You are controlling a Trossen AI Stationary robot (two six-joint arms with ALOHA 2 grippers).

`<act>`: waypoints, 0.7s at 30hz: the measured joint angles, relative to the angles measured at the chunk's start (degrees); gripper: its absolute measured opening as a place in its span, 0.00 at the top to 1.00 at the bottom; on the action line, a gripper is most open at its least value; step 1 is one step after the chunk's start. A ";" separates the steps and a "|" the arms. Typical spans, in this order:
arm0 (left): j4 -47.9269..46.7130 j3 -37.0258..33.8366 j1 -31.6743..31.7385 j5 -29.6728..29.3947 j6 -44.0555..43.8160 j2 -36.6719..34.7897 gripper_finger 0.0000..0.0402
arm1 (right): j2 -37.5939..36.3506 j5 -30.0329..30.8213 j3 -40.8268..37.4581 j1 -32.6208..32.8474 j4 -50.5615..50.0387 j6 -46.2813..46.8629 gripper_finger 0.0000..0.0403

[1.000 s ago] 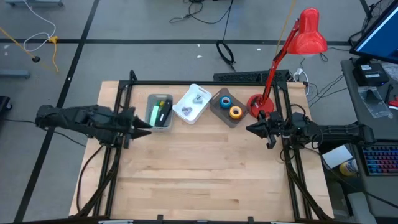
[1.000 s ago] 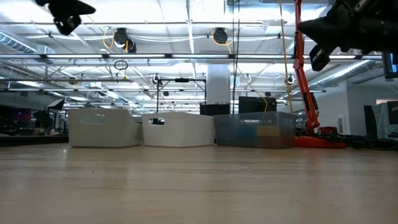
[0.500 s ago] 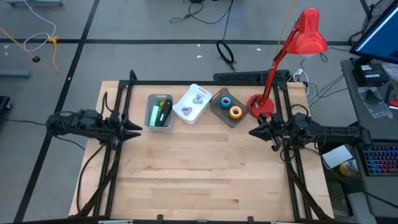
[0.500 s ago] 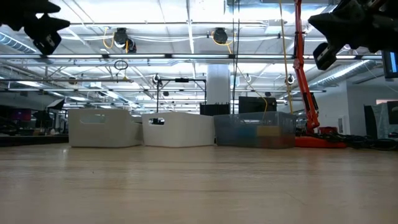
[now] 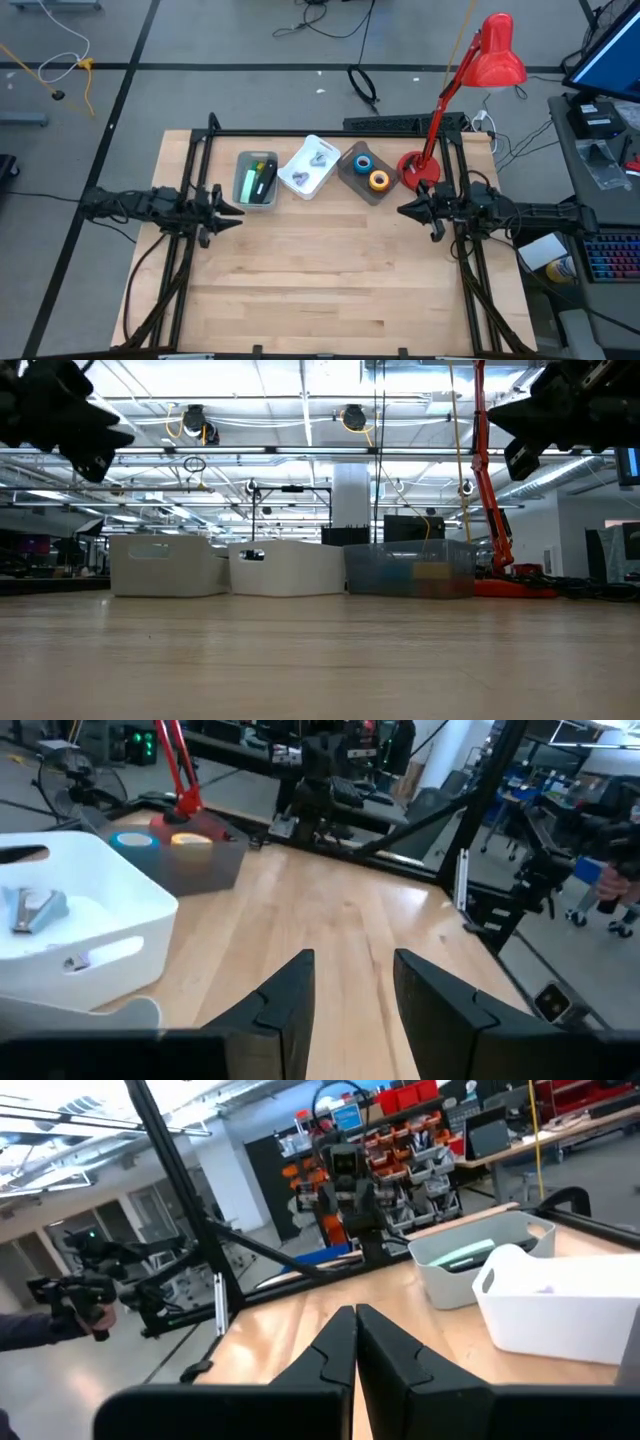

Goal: Pick and place Stapler, Stapler remover, tape
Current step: Return to Home Position

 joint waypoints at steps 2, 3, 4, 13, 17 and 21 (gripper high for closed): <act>2.97 -1.96 0.00 0.00 -0.08 0.00 0.65 | 0.00 -0.13 0.00 0.00 0.54 -0.44 0.99; 4.41 -2.84 0.00 0.00 -0.41 -0.02 0.65 | -0.02 -0.27 0.00 0.00 0.81 -0.70 0.99; 5.05 -3.79 0.00 -0.01 -0.57 -0.02 0.65 | -0.02 -0.43 0.00 0.00 0.91 -0.95 0.99; 6.89 -5.70 0.04 0.14 2.46 0.37 0.65 | 0.56 11.96 -0.30 0.00 0.63 -4.87 0.99; 6.87 -5.70 0.04 0.09 2.32 0.41 0.65 | 0.96 16.32 -2.04 0.00 0.44 -6.73 0.99; 6.85 -5.70 0.04 0.09 2.33 0.42 0.65 | 0.96 14.34 -4.62 -0.02 0.51 -4.94 0.99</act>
